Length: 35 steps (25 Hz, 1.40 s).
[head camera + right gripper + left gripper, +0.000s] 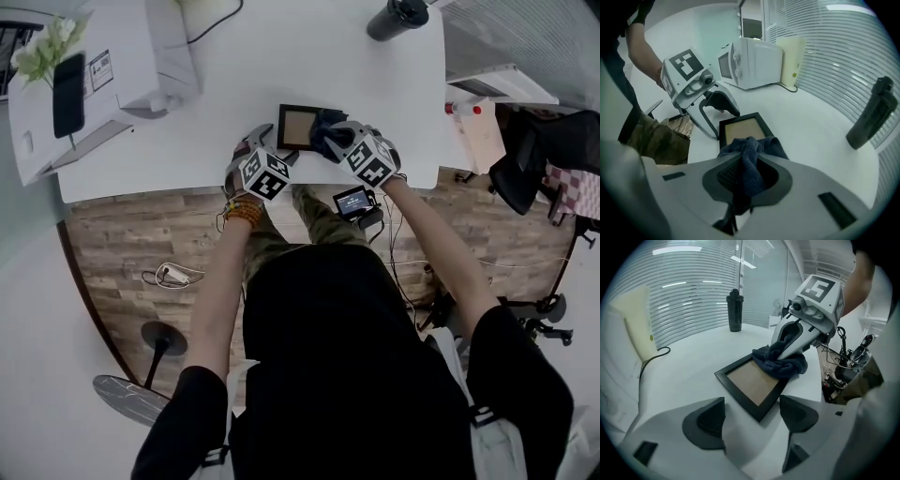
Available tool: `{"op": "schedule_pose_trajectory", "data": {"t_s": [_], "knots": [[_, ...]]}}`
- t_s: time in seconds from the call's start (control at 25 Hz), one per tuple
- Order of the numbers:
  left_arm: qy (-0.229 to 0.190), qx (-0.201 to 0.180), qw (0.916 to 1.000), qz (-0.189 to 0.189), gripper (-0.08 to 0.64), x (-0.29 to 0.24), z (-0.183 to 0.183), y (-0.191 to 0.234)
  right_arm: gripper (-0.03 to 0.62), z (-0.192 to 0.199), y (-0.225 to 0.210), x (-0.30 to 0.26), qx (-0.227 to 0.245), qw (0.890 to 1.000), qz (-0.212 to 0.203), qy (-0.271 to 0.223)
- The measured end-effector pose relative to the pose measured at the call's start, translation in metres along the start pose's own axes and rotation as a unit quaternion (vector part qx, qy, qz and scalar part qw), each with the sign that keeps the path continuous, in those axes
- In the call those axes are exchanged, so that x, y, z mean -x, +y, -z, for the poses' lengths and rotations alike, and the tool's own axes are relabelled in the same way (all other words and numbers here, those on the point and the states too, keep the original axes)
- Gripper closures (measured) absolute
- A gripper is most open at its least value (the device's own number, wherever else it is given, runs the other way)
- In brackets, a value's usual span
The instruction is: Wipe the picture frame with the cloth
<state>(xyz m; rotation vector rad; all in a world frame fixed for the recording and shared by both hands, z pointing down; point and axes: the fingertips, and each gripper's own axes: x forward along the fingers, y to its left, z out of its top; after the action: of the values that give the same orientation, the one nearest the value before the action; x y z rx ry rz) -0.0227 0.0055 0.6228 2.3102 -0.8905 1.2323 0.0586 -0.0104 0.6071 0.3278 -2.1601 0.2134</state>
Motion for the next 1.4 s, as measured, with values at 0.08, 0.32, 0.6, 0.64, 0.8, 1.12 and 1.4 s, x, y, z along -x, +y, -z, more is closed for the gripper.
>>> {"op": "schedule_pose_trajectory", "data": {"t_s": [0.08,0.32,0.6,0.64,0.8,1.12,1.4], "knots": [[0.000,-0.006,1.0000,0.004,0.192,0.000,0.000,-0.001,0.569,-0.002,0.005,-0.007,-0.001,1.000,-0.006,0.014],[-0.012,-0.007,0.9999,0.005,0.198,-0.001,0.001,0.000,0.571,-0.021,0.016,-0.024,0.040,0.998,-0.037,0.038],[-0.017,-0.005,0.9998,0.002,0.198,-0.001,0.001,0.000,0.571,-0.043,0.026,-0.035,0.069,0.996,-0.051,0.025],[-0.017,-0.005,0.9999,0.001,0.198,-0.001,0.001,0.000,0.571,-0.047,0.028,-0.039,0.074,0.996,-0.052,0.024],[-0.013,-0.005,0.9999,0.003,0.199,-0.002,0.000,-0.002,0.571,-0.063,0.034,-0.054,0.095,0.993,-0.067,0.030],[-0.015,-0.014,0.9997,0.012,0.199,0.000,0.001,-0.002,0.569,-0.080,-0.004,0.004,0.109,0.991,-0.050,-0.053],[0.004,-0.015,0.9998,0.015,0.201,-0.001,0.001,-0.003,0.569,-0.018,-0.062,-0.002,0.149,0.988,0.007,0.030]]}}
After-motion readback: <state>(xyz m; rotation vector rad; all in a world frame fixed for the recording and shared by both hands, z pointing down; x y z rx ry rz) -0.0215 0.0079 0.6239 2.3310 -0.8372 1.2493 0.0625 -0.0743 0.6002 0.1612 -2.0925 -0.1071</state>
